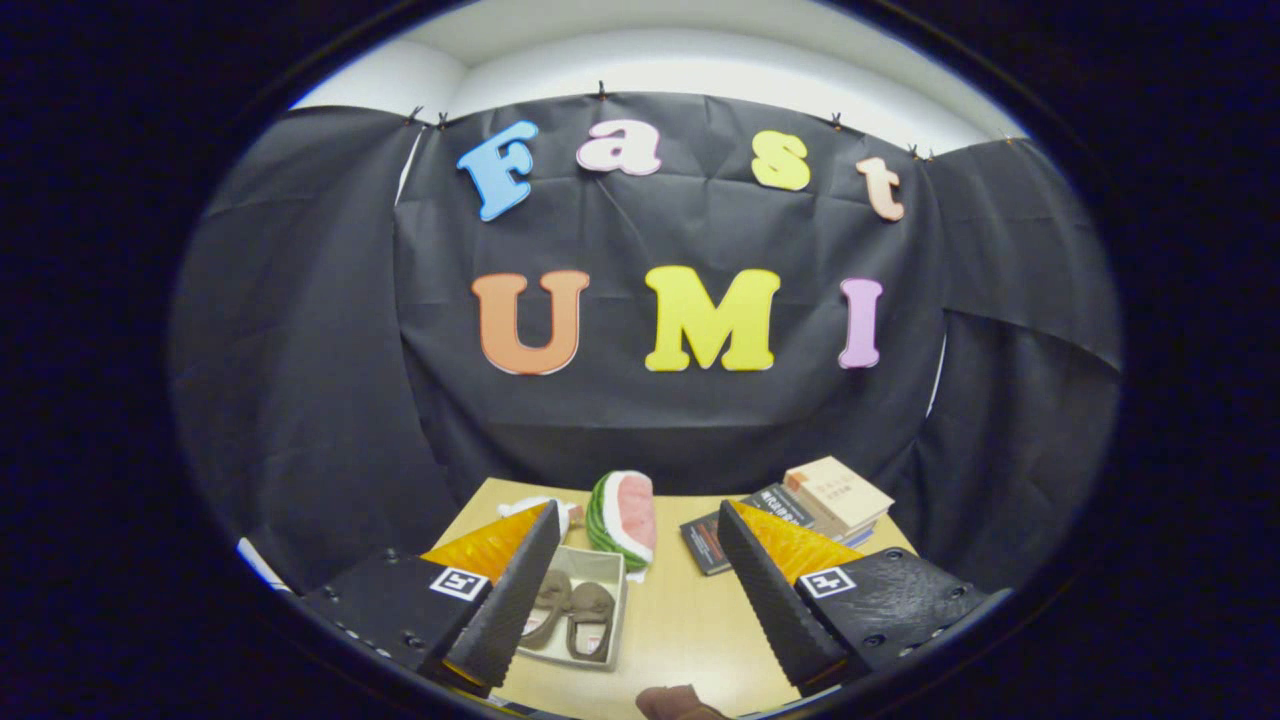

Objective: Open the storage box then place both shoes into the box .Put the left shoe in first, then the right shoe, with the right side of both shoes facing outward in a uniform manner.

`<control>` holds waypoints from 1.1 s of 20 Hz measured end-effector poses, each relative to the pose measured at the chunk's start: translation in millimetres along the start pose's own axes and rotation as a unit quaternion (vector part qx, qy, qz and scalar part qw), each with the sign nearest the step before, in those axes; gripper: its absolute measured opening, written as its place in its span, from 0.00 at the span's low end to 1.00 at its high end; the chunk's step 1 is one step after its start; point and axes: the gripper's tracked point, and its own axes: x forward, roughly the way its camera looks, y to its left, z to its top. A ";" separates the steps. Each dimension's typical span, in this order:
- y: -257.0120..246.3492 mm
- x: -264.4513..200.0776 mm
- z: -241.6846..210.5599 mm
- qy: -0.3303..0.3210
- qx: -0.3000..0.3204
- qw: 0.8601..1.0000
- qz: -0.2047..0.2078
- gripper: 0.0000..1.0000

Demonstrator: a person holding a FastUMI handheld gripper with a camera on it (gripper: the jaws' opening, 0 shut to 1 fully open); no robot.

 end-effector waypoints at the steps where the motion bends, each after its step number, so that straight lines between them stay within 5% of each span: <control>1: -5.3 -6.3 10.0 -0.016 0.002 1.000 -0.004 0.97; 7: -18.6 -38.7 50.0 -0.089 -0.021 0.995 -0.024 0.97; 22: -26.1 -32.2 19.9 -0.024 0.001 0.999 -0.021 0.96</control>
